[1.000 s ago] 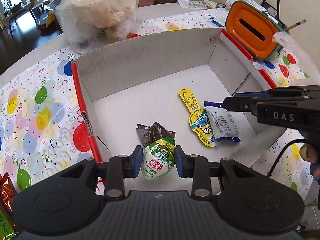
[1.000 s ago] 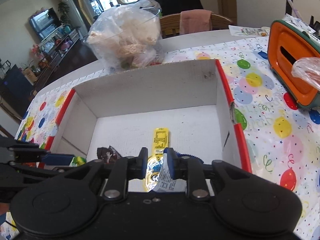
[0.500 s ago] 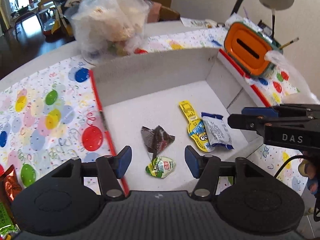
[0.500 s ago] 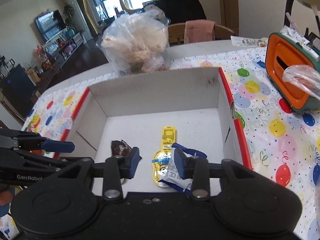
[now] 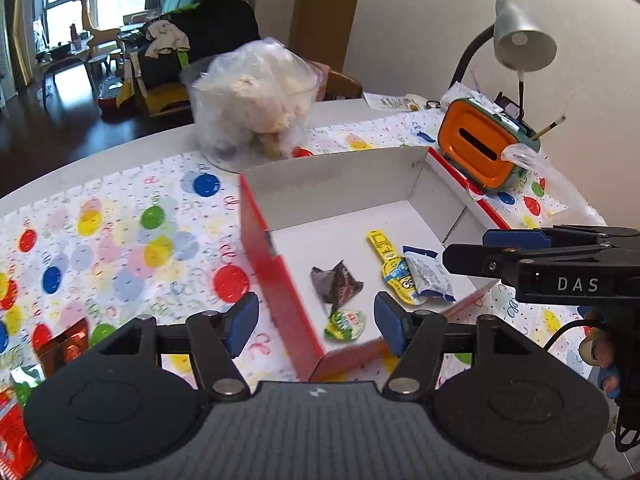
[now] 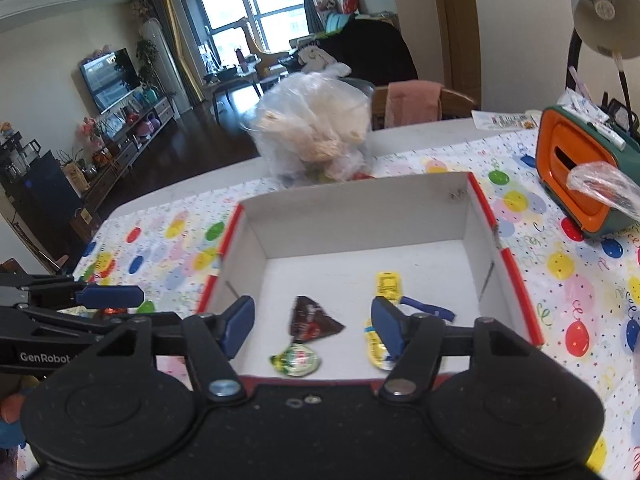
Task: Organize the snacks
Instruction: 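Withdraw both tools from the box toward the remaining snacks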
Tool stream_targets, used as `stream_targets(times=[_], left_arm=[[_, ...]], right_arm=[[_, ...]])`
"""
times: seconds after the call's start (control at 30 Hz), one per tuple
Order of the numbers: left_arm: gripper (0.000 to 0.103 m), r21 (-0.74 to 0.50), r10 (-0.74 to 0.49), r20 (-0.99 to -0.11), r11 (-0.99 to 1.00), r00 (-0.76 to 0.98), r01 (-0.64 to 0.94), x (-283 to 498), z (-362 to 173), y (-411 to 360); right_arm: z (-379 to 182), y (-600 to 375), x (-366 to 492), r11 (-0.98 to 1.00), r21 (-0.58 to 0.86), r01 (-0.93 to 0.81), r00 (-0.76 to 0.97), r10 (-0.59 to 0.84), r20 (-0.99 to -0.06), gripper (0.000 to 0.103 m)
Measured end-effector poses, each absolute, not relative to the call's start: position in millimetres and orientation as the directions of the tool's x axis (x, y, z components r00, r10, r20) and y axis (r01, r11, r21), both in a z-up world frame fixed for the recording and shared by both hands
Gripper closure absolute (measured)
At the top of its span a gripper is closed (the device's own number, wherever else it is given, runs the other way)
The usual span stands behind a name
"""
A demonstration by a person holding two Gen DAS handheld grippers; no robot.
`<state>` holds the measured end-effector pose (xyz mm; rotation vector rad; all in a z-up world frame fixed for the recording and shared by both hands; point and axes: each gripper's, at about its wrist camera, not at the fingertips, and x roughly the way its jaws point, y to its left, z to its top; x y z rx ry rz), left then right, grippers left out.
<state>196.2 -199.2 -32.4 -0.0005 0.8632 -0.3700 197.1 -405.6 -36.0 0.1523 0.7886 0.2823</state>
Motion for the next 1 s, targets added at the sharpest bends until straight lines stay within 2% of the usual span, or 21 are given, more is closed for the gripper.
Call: stream_targets(times=[0.27,0.37,0.57,1.0], left_arm=[[0.034,-0.142,-0.302,-0.717,0.946,0.628,0.292,163,-22,-149],[0.026,-0.152,-0.294,-0.705,0.952,0.646,0.266,153,-19,-127],[0.025,-0.159,-0.257,-0.693,0.966,0.674,0.204,134,-18,-82],[0.022,-0.163,-0.145,-0.737,0.986,0.660,0.035,95,-41,29]], right_arm=[[-28,-359,172,0.945,0.243,-0.221,0.678,0.328,-0.658,0.021],[-26,-340,164,0.941,0.239,-0.239,0.676,0.338,-0.655,0.017],[-28,-299,146,0.938,0.217,-0.272,0.667,0.346,-0.660,0.005],[-52,-214,130,0.931,0.190,-0.311,0.605,0.348,-0.716,0.002]])
